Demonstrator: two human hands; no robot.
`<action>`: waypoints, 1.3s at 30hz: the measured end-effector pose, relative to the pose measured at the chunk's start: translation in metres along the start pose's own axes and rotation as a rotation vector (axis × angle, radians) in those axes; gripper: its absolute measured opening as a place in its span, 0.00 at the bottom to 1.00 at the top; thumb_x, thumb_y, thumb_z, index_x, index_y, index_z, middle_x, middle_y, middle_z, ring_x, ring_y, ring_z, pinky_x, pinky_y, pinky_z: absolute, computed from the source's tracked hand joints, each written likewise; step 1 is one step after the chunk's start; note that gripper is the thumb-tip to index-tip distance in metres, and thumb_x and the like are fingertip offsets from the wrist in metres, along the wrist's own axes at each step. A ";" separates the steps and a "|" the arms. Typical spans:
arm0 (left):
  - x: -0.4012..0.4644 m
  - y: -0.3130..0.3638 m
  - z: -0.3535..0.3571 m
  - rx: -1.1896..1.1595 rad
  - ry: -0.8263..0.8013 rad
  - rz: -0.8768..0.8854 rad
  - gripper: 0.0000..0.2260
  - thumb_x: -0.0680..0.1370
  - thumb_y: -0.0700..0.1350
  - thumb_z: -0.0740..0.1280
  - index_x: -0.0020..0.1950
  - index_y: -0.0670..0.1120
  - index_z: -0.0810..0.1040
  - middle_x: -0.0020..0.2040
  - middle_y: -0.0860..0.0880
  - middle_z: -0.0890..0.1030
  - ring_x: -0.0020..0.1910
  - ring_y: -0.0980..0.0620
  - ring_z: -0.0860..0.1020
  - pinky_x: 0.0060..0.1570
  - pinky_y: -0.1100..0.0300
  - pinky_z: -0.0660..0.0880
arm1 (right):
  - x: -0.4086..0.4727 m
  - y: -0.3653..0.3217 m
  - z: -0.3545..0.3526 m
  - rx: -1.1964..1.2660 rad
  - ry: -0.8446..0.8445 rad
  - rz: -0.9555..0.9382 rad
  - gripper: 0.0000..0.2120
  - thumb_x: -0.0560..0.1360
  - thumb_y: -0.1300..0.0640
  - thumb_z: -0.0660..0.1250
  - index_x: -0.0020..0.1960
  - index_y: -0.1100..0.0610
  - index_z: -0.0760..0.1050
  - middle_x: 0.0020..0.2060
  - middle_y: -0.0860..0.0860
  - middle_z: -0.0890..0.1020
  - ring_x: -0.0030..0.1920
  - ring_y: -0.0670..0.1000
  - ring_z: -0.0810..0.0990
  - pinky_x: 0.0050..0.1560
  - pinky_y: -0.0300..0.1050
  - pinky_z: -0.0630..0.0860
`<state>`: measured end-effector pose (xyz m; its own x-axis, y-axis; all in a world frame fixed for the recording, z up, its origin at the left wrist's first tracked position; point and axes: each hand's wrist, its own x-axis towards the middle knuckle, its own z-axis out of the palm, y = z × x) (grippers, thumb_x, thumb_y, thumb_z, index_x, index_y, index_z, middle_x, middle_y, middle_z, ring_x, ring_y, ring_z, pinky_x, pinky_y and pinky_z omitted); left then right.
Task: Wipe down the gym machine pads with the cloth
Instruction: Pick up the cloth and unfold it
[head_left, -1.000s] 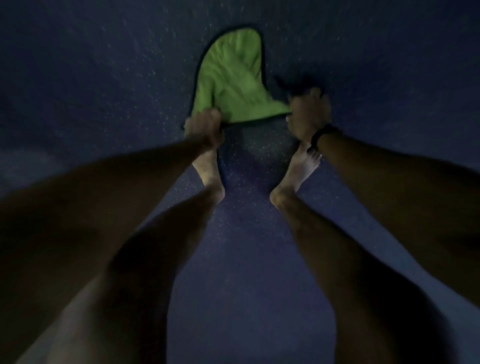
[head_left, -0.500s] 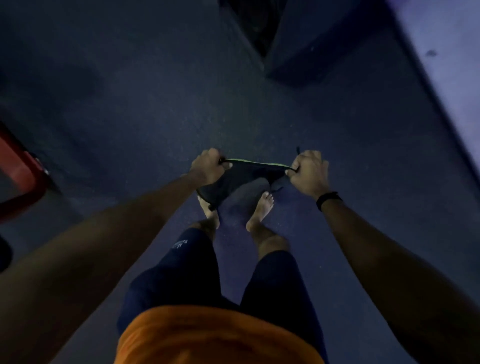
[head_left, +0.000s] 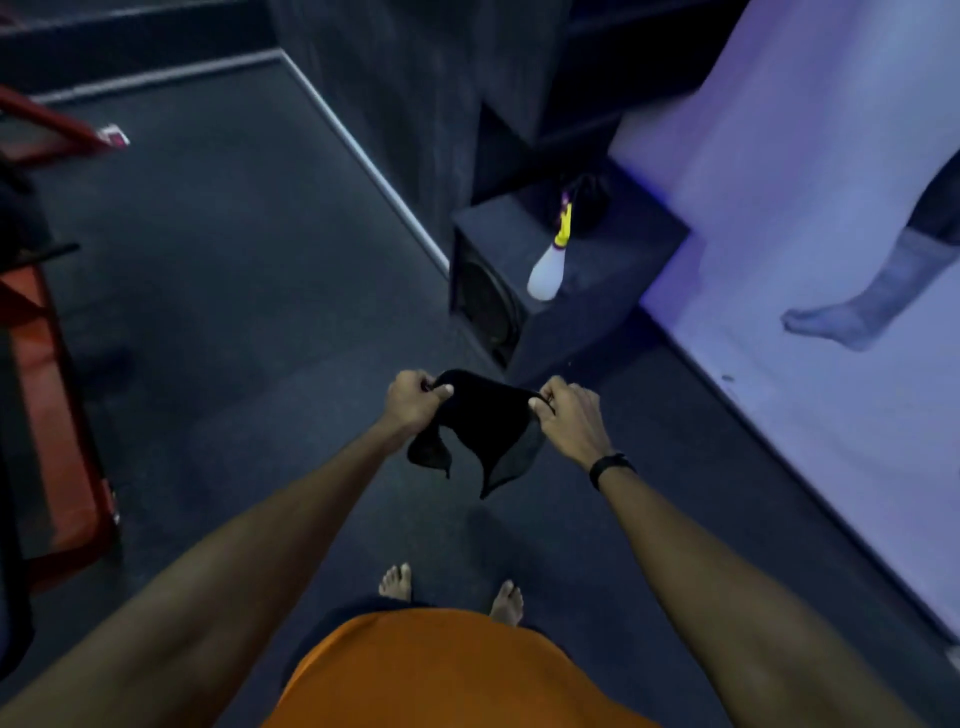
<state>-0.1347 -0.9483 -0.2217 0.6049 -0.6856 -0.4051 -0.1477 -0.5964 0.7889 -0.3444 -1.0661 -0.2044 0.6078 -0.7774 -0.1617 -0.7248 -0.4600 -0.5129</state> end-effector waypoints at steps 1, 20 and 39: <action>0.003 0.011 -0.014 0.033 -0.020 0.048 0.09 0.77 0.43 0.73 0.40 0.43 0.76 0.36 0.48 0.76 0.38 0.50 0.75 0.39 0.58 0.72 | 0.006 -0.002 -0.014 0.006 0.002 -0.032 0.08 0.81 0.55 0.65 0.46 0.55 0.68 0.41 0.53 0.78 0.45 0.58 0.76 0.53 0.56 0.71; 0.031 0.120 -0.134 0.703 0.064 0.473 0.10 0.67 0.34 0.66 0.42 0.47 0.82 0.47 0.45 0.82 0.51 0.44 0.81 0.48 0.52 0.79 | 0.087 -0.081 -0.134 -0.353 -0.066 -0.385 0.14 0.68 0.74 0.64 0.48 0.59 0.78 0.50 0.51 0.73 0.55 0.54 0.75 0.53 0.46 0.73; -0.010 0.202 -0.128 0.204 -0.084 0.956 0.13 0.59 0.32 0.60 0.32 0.43 0.82 0.65 0.47 0.79 0.59 0.51 0.81 0.58 0.56 0.78 | 0.105 -0.163 -0.167 -0.009 0.185 -0.778 0.19 0.70 0.63 0.75 0.57 0.55 0.73 0.54 0.49 0.75 0.55 0.50 0.76 0.57 0.51 0.77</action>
<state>-0.0698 -1.0089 0.0012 0.1034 -0.9399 0.3255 -0.6832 0.1707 0.7100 -0.2166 -1.1446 0.0034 0.8771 -0.2904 0.3826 -0.1183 -0.9026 -0.4139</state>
